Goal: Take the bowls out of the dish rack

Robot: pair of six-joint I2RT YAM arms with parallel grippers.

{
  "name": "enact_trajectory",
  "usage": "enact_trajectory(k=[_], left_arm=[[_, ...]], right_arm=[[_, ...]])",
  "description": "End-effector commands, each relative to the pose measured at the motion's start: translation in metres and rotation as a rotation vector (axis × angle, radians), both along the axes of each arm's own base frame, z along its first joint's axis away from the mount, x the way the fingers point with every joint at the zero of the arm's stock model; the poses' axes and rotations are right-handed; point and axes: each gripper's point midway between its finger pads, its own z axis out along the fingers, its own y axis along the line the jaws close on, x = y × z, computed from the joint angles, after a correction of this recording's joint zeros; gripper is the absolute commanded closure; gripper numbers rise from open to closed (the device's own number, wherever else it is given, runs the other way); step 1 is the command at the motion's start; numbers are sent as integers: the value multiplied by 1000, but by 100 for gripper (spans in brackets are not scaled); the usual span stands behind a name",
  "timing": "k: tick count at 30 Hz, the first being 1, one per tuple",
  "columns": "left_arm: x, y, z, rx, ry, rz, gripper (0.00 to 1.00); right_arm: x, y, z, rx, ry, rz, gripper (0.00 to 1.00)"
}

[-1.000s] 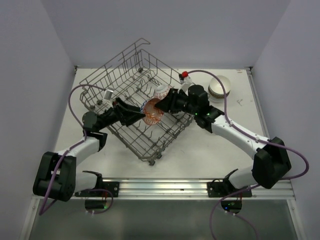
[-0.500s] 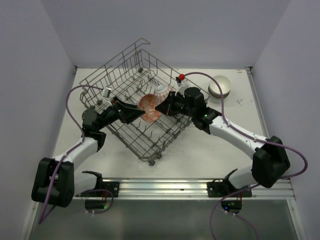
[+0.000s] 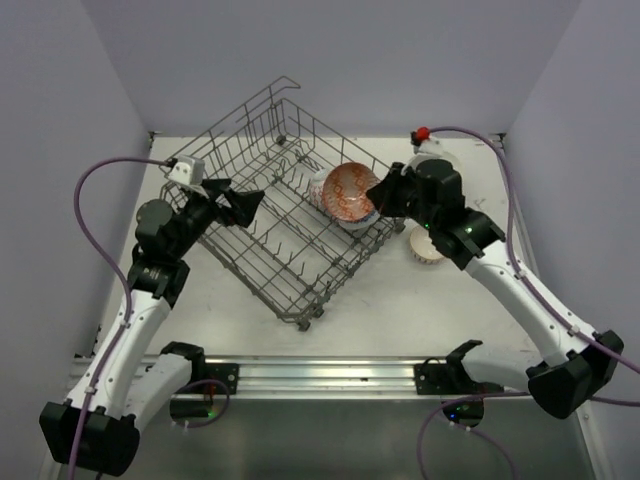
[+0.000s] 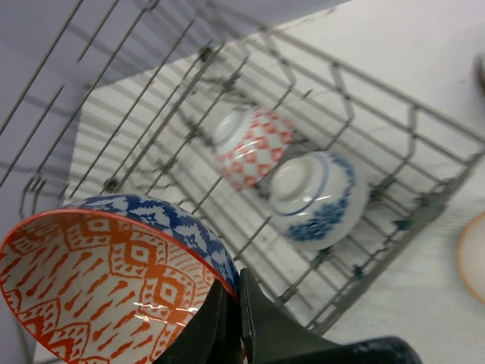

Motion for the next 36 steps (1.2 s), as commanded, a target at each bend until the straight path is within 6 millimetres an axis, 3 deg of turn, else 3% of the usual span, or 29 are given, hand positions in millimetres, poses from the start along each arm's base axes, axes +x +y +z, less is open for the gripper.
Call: enact_trajectory(k=[1, 4, 7, 9, 11, 12, 14, 18, 21, 36], left_arm=[[2, 33, -31, 175, 11, 163, 0], [0, 37, -36, 215, 17, 189, 0], [-1, 28, -36, 227, 11, 161, 0], [-2, 28, -46, 240, 51, 151, 0], [-2, 26, -47, 241, 55, 142, 0], [-3, 24, -47, 241, 51, 128, 0], [-3, 22, -47, 239, 54, 119, 0], [-3, 23, -49, 248, 58, 125, 0], [-4, 22, -49, 248, 57, 121, 0], [-6, 14, -52, 249, 63, 83, 0]], right_arm=[[9, -84, 15, -50, 5, -260, 100], [4, -143, 8, -99, 26, -442, 100], [-8, -192, -6, -148, 75, -597, 100], [-18, -218, -22, -201, 127, -686, 100], [-26, -230, -31, -230, 150, -732, 100], [-30, -239, -46, -260, 187, -764, 100], [-34, -245, -65, -274, 232, -783, 100], [-40, -256, -124, -292, 372, -795, 100], [-33, -248, -153, -261, 439, -727, 100], [6, -231, -185, -248, 504, -612, 100]])
